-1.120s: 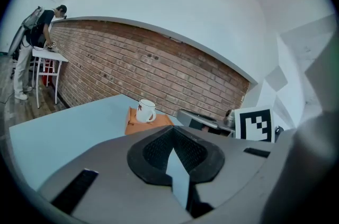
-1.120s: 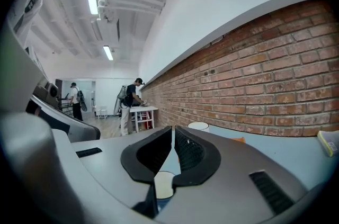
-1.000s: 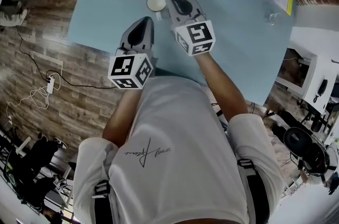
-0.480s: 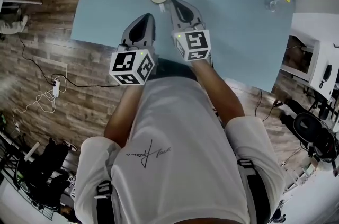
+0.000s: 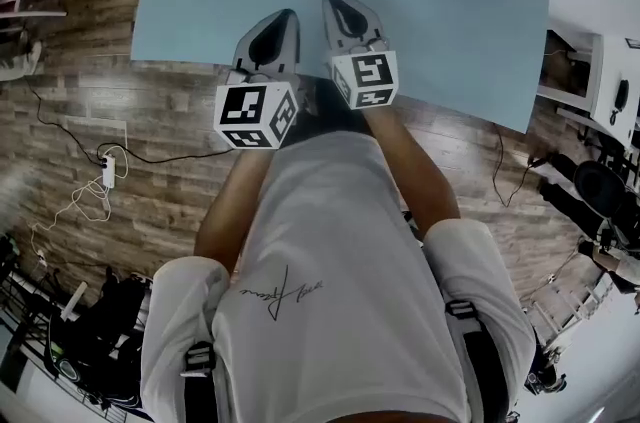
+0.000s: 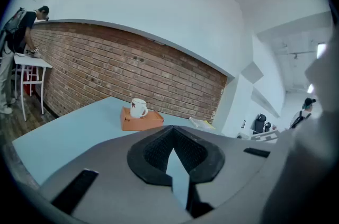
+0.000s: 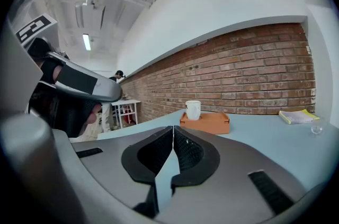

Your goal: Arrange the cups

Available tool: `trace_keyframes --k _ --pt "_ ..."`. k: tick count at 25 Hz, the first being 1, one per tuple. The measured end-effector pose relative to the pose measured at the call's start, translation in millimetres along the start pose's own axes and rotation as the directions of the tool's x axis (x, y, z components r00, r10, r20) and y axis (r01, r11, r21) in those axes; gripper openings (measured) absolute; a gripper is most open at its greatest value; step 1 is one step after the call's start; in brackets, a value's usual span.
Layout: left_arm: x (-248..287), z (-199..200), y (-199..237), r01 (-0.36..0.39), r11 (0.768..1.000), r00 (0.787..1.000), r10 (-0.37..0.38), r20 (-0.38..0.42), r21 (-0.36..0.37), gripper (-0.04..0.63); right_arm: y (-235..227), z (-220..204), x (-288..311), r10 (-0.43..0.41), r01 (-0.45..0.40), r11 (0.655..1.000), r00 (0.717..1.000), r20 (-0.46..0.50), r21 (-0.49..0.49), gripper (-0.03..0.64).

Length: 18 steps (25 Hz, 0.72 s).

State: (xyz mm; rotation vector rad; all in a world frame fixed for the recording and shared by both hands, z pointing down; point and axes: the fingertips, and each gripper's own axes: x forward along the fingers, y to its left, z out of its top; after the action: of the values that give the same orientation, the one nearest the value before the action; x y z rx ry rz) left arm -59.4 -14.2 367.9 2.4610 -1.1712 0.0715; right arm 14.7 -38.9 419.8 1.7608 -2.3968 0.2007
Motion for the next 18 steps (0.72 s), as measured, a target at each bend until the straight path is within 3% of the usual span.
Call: trace_keyframes --k 8,18 --pt "3 -17 -2 -0.013 1.000 1.000 0.013 0.011 0.003 0.009 -10 -30 5 -0.044 0.044 0.999 0.999 -0.024 -0.006 0.023" --pt "3 -30 2 -0.023 0.999 1.000 0.023 -0.012 -0.037 0.009 -9 -56 38 -0.036 0.036 0.999 0.998 -0.045 0.010 0.039"
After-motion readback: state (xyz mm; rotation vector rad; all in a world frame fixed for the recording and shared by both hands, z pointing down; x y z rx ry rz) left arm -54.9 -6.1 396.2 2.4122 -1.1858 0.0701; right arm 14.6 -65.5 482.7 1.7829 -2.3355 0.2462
